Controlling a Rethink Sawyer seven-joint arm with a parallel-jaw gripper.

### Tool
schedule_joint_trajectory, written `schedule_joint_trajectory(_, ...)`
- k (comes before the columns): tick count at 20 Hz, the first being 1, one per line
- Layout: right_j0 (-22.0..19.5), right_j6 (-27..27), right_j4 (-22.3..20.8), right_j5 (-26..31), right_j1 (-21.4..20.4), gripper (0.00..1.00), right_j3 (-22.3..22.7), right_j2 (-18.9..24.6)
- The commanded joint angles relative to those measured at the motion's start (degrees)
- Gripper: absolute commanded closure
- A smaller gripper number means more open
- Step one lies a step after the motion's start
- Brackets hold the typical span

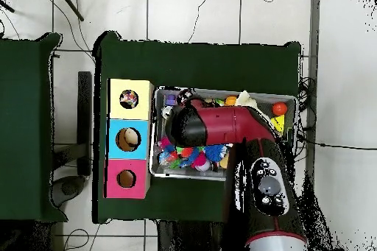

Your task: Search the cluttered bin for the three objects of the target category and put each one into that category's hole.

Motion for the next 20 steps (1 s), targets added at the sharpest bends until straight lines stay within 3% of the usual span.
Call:
schedule_joint_trajectory(1, -8.03, -15.81, -3.84, 2.63, -3.2, 0.0, 5.55, 11.97)
schedule_joint_trajectory(4, -13.65, -22.5, -3.37, 6.99, -5.09, 0.0, 4.85, 18.02)
schedule_joint_trajectory(8, -15.95, -25.38, -5.22, 11.34, -3.32, 0.0, 1.15, 20.01)
schedule_joint_trajectory(11, -20.2, -28.42, -6.12, 12.63, -1.02, 0.0, 0.14, 23.08)
schedule_joint_trajectory(16, -21.75, -29.14, -8.44, 12.83, -1.79, 0.0, -0.02, 23.51)
schedule_joint_trajectory(20, -25.77, -32.67, -5.45, 18.98, -1.87, 0.0, 1.76, 26.48)
